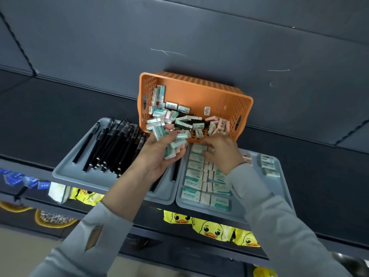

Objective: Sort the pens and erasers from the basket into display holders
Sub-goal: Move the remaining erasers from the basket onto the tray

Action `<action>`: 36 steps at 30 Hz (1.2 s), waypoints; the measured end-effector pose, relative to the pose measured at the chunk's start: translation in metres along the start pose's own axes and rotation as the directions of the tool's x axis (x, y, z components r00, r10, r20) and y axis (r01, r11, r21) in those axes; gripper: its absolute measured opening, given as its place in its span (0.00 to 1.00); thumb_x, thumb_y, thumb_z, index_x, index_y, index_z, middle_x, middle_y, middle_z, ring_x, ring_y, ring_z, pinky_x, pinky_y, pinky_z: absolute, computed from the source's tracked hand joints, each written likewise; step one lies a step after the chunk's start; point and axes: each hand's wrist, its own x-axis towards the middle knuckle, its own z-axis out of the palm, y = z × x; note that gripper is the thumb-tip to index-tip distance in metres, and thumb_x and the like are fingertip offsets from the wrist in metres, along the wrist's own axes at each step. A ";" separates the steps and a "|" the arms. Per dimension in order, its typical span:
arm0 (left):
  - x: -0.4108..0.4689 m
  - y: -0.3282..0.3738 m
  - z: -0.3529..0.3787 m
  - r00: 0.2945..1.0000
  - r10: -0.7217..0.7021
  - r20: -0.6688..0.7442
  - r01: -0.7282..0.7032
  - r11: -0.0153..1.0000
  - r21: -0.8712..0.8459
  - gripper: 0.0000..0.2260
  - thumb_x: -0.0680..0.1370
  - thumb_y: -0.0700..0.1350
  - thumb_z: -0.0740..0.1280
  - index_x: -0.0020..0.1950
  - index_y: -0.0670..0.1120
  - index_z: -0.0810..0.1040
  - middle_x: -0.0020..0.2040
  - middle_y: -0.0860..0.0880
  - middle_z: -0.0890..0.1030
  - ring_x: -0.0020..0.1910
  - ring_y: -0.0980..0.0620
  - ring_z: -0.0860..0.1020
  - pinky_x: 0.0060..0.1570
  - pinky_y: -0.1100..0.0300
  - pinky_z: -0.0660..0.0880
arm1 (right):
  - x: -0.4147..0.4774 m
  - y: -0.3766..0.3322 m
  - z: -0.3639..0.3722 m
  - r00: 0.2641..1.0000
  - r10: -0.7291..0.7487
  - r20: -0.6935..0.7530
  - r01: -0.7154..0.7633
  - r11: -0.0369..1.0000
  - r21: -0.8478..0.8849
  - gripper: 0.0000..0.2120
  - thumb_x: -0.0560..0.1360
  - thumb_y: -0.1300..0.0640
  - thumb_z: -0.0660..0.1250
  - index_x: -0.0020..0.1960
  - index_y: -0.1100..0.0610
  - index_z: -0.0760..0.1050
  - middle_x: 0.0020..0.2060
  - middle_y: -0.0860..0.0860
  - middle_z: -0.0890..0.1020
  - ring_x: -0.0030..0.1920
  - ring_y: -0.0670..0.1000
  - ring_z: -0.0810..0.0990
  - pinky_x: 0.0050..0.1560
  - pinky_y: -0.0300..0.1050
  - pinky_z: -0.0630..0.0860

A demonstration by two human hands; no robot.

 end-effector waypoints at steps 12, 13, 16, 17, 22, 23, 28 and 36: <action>0.008 -0.024 0.014 0.994 0.014 0.109 -0.045 0.958 0.282 0.06 0.77 0.39 0.68 0.52 0.46 0.75 0.42 0.46 0.83 0.38 0.49 0.82 0.37 0.57 0.80 | -0.001 -0.011 -0.028 0.984 0.079 0.159 -0.176 0.557 0.811 0.08 0.76 0.62 0.69 0.54 0.60 0.81 0.45 0.53 0.83 0.42 0.48 0.81 0.42 0.41 0.81; 0.007 -0.025 0.017 0.991 0.009 0.130 -0.047 0.955 0.293 0.07 0.77 0.39 0.68 0.54 0.45 0.75 0.42 0.46 0.83 0.38 0.50 0.82 0.36 0.57 0.81 | -0.003 -0.011 -0.028 0.984 0.092 0.155 -0.180 0.521 0.834 0.08 0.75 0.66 0.69 0.53 0.62 0.81 0.43 0.53 0.83 0.39 0.48 0.80 0.40 0.38 0.80; 0.007 -0.025 0.018 0.994 -0.016 0.104 -0.010 0.970 0.245 0.08 0.77 0.38 0.68 0.55 0.45 0.75 0.45 0.45 0.83 0.41 0.49 0.83 0.36 0.58 0.80 | -0.010 0.001 -0.034 0.958 0.275 0.077 -0.191 0.418 0.888 0.09 0.75 0.68 0.68 0.53 0.59 0.81 0.44 0.55 0.81 0.40 0.47 0.79 0.39 0.36 0.79; 0.007 -0.025 0.017 0.997 -0.020 0.079 0.004 0.978 0.209 0.07 0.77 0.38 0.68 0.54 0.46 0.75 0.45 0.45 0.83 0.42 0.48 0.84 0.36 0.58 0.80 | -0.013 0.009 -0.038 0.944 0.326 0.056 -0.190 0.396 0.899 0.10 0.76 0.67 0.68 0.54 0.57 0.80 0.45 0.55 0.81 0.42 0.48 0.79 0.40 0.37 0.79; 0.004 -0.022 0.017 0.999 -0.033 0.020 0.032 0.997 0.070 0.04 0.77 0.38 0.68 0.48 0.47 0.76 0.45 0.44 0.83 0.43 0.45 0.83 0.35 0.59 0.79 | -0.042 0.038 -0.043 0.930 0.366 -0.004 -0.159 0.411 0.898 0.13 0.74 0.70 0.68 0.52 0.54 0.80 0.42 0.50 0.83 0.40 0.44 0.80 0.40 0.37 0.78; 0.003 -0.024 0.019 0.999 -0.034 0.025 0.033 0.997 0.071 0.04 0.77 0.38 0.67 0.49 0.46 0.75 0.46 0.43 0.83 0.44 0.45 0.83 0.35 0.59 0.80 | -0.047 0.040 -0.041 0.927 0.374 0.000 -0.158 0.391 0.907 0.13 0.74 0.70 0.68 0.53 0.55 0.80 0.42 0.49 0.83 0.40 0.44 0.81 0.40 0.36 0.78; -0.004 -0.041 0.035 0.994 -0.077 0.079 0.068 0.992 0.111 0.06 0.77 0.39 0.67 0.52 0.46 0.75 0.49 0.40 0.82 0.45 0.44 0.81 0.35 0.59 0.80 | -0.069 0.043 -0.032 0.926 0.364 0.101 -0.206 0.260 0.943 0.12 0.76 0.68 0.66 0.56 0.56 0.79 0.45 0.51 0.84 0.40 0.46 0.81 0.45 0.40 0.78; -0.006 -0.063 0.050 0.989 -0.102 0.108 0.083 0.982 0.167 0.06 0.77 0.39 0.68 0.53 0.47 0.76 0.49 0.44 0.84 0.44 0.46 0.84 0.36 0.59 0.79 | -0.116 0.083 -0.036 0.924 0.336 -0.181 -0.256 0.897 0.360 0.06 0.70 0.62 0.74 0.44 0.53 0.84 0.40 0.47 0.83 0.38 0.43 0.79 0.46 0.35 0.77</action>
